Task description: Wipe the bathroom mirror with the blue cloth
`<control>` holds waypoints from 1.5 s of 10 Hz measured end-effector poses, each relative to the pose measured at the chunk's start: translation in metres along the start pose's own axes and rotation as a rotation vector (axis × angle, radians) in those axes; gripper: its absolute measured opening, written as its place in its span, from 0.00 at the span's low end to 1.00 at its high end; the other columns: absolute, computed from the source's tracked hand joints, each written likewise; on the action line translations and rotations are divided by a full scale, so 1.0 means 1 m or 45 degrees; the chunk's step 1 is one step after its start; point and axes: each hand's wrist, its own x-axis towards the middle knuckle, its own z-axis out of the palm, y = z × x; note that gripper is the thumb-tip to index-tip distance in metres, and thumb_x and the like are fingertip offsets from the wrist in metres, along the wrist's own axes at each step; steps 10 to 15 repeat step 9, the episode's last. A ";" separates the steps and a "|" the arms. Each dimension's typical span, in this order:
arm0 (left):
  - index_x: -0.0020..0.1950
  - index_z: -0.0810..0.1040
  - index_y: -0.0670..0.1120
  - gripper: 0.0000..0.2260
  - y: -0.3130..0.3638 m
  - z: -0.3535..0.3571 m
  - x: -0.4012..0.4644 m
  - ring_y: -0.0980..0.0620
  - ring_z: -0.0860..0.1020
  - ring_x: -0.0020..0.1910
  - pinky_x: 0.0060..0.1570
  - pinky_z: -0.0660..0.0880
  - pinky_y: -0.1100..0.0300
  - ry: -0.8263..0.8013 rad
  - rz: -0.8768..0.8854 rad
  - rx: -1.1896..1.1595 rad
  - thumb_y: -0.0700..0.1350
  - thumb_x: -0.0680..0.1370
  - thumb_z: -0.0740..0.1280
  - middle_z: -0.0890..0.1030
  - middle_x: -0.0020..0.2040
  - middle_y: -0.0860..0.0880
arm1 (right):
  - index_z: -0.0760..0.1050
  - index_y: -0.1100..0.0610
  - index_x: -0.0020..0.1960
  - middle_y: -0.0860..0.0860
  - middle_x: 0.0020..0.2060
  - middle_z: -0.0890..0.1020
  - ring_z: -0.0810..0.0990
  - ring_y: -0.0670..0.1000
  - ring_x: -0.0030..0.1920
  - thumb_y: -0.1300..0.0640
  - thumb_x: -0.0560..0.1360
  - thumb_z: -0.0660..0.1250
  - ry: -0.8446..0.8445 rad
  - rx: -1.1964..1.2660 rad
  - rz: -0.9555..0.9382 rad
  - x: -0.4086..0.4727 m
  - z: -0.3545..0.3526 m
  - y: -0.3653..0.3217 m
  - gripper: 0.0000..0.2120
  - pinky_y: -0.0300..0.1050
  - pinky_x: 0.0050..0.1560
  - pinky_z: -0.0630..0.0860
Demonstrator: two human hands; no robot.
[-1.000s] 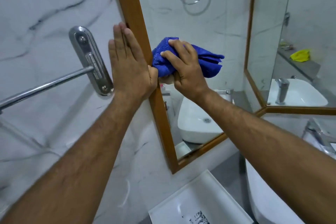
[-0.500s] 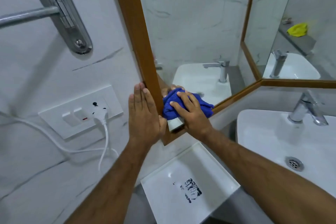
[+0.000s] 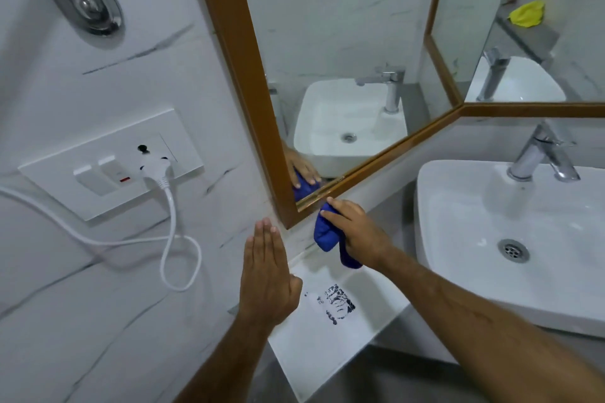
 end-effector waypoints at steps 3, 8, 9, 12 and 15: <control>0.76 0.31 0.40 0.43 0.000 0.057 -0.052 0.36 0.34 0.78 0.78 0.42 0.41 -0.215 -0.036 0.019 0.59 0.78 0.57 0.32 0.78 0.39 | 0.66 0.55 0.75 0.55 0.77 0.65 0.62 0.57 0.77 0.71 0.74 0.67 -0.077 -0.171 0.085 -0.064 0.050 -0.003 0.32 0.52 0.77 0.59; 0.80 0.40 0.37 0.40 0.011 0.100 -0.066 0.35 0.41 0.79 0.74 0.37 0.43 -0.416 0.059 0.150 0.58 0.78 0.55 0.40 0.80 0.35 | 0.37 0.47 0.80 0.54 0.81 0.39 0.39 0.61 0.80 0.42 0.82 0.55 -0.821 -0.129 0.422 -0.102 0.141 -0.020 0.36 0.65 0.76 0.41; 0.80 0.38 0.40 0.40 0.024 0.088 -0.056 0.37 0.39 0.79 0.72 0.31 0.46 -0.283 0.118 0.063 0.59 0.80 0.56 0.39 0.81 0.38 | 0.47 0.54 0.80 0.55 0.81 0.51 0.51 0.58 0.80 0.48 0.81 0.58 -0.545 -0.004 0.461 -0.100 0.114 -0.015 0.33 0.56 0.79 0.50; 0.80 0.38 0.40 0.40 0.024 0.088 -0.056 0.37 0.39 0.79 0.72 0.31 0.46 -0.283 0.118 0.063 0.59 0.80 0.56 0.39 0.81 0.38 | 0.47 0.54 0.80 0.55 0.81 0.51 0.51 0.58 0.80 0.48 0.81 0.58 -0.545 -0.004 0.461 -0.100 0.114 -0.015 0.33 0.56 0.79 0.50; 0.80 0.38 0.40 0.40 0.024 0.088 -0.056 0.37 0.39 0.79 0.72 0.31 0.46 -0.283 0.118 0.063 0.59 0.80 0.56 0.39 0.81 0.38 | 0.47 0.54 0.80 0.55 0.81 0.51 0.51 0.58 0.80 0.48 0.81 0.58 -0.545 -0.004 0.461 -0.100 0.114 -0.015 0.33 0.56 0.79 0.50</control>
